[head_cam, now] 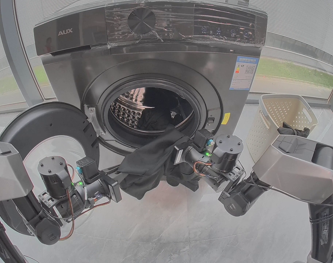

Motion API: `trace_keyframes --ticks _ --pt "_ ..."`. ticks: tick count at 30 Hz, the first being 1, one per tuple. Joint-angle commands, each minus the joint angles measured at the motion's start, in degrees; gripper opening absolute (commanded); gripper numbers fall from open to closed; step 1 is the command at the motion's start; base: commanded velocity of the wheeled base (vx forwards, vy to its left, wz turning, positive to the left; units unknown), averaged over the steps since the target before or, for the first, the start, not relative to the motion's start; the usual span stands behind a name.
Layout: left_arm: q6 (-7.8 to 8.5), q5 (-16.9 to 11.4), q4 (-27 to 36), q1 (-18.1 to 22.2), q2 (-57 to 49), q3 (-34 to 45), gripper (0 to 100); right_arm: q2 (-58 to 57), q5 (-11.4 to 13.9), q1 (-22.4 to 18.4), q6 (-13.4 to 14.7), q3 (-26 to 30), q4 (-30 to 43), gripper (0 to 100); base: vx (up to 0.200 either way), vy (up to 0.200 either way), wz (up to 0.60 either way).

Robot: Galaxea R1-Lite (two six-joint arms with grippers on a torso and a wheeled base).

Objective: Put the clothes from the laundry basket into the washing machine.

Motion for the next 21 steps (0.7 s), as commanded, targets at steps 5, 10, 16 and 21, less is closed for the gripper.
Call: trace_keyframes --ticks 5,10,16,21 --pt "0.05 -1.1 -0.1 -2.3 1.4 3.4 100 -1.7 0.0 -0.4 0.0 -0.3 0.3 0 0.0 0.0 0.0" --pt "0.31 -4.0 -0.1 -2.6 1.8 4.1 100 -1.6 0.0 -0.7 0.0 -1.3 1.3 0 0.0 0.0 0.0" --pt "0.31 -4.3 -0.1 -2.4 2.4 4.3 100 -1.8 0.0 -1.1 0.0 -3.6 3.2 0 0.0 0.0 0.0" --pt "-0.04 -3.6 -0.1 -2.2 3.9 1.0 100 -3.1 0.0 0.7 0.0 -2.9 2.8 0 0.0 0.0 0.0"
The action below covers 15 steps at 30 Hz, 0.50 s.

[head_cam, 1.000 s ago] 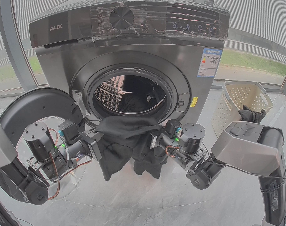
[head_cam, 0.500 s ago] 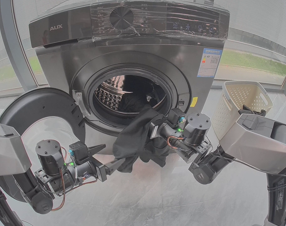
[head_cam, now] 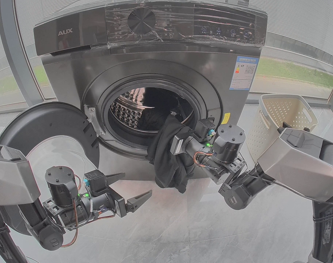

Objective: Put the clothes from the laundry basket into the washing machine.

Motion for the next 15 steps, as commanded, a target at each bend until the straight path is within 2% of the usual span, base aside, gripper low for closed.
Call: trace_keyframes --ticks 1,5,15 --pt "-0.29 0.6 -0.1 0.4 2.2 -3.4 100 -1.3 0.0 1.9 0.0 0.7 -0.7 0 0.0 0.0 0.0" --pt "-0.46 2.7 -0.1 0.4 5.1 -7.8 100 -2.5 0.0 4.9 0.0 3.0 -0.9 0 0.0 0.0 0.0" --pt "-0.37 3.0 0.1 1.4 11.0 -17.0 100 -2.8 0.0 8.6 -0.1 3.9 -1.4 0 0.0 0.0 0.0"
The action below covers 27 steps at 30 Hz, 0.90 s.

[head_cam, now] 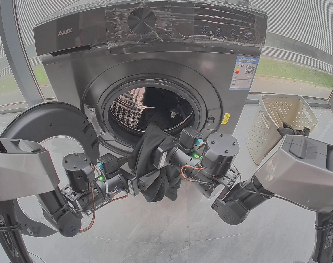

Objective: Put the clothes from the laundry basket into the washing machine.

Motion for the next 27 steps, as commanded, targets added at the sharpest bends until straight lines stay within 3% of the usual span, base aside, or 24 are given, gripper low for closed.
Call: trace_keyframes --ticks 1,12,13,23,27 --pt "0.07 0.1 0.1 0.9 4.1 -4.2 100 -0.4 0.0 1.9 0.0 0.8 -0.6 0 0.0 0.0 0.0" --pt "0.24 0.6 0.1 1.8 10.0 -10.0 100 -0.4 -0.1 3.3 0.0 0.9 -1.4 0 0.0 0.0 0.0" --pt "0.33 1.3 0.1 2.0 10.3 -10.1 0 -0.4 -0.1 3.2 0.0 0.9 -1.5 0 0.0 0.0 0.0" --pt "0.07 2.4 0.0 3.1 9.6 -11.6 0 -0.6 -1.0 2.0 -0.1 3.6 -1.6 0 0.0 0.0 0.0" --pt "-0.28 2.5 0.0 3.5 7.4 -11.5 0 -1.0 -0.9 0.7 -2.8 7.4 -1.6 0 0.0 0.0 0.0"
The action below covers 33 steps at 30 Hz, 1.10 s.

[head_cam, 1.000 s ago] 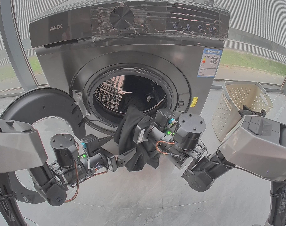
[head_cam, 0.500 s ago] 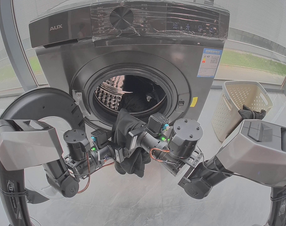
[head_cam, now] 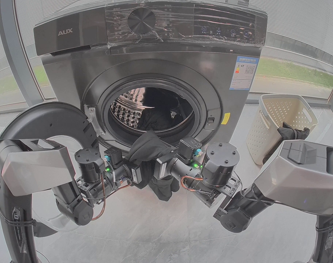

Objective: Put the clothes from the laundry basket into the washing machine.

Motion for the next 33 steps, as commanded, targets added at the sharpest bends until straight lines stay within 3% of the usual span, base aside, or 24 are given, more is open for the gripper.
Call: trace_keyframes --ticks 1,11,12,16,19,24,28,33 --pt "-0.3 0.0 -0.1 0.4 -2.6 0.2 0 -0.5 0.0 -1.1 -1.4 4.1 0.0 0 0.0 0.0 0.0" --pt "-1.44 1.2 -0.1 -0.3 -7.4 2.1 0 -0.5 0.3 -1.0 -1.4 6.4 0.0 0 0.0 0.0 0.0" --pt "-1.7 1.3 -0.1 -0.3 -7.9 2.1 0 -0.5 0.3 -1.0 -1.4 6.6 -0.1 100 0.0 0.0 0.0" --pt "-3.29 1.6 -0.1 -0.4 -10.3 2.4 0 -1.2 0.6 -0.4 -1.5 9.5 -0.2 100 0.0 0.0 0.0" --pt "-4.69 1.6 -0.1 -0.4 -11.8 3.5 0 -4.2 0.8 -0.3 -1.7 17.9 2.2 100 0.0 0.0 0.0" --pt "-5.13 1.4 -0.1 -0.4 -11.9 5.6 0 -4.9 1.6 -1.2 -1.5 28.1 1.8 100 0.0 0.0 0.0" --pt "-5.66 1.4 -0.1 -0.5 -11.6 6.4 0 -4.4 1.1 -5.0 -1.1 29.8 -3.6 100 0.0 0.0 0.0" --pt "-6.71 1.5 -0.1 -1.2 -11.9 7.4 0 -4.8 0.9 -10.3 -0.8 30.4 -5.3 100 0.0 0.0 0.0"
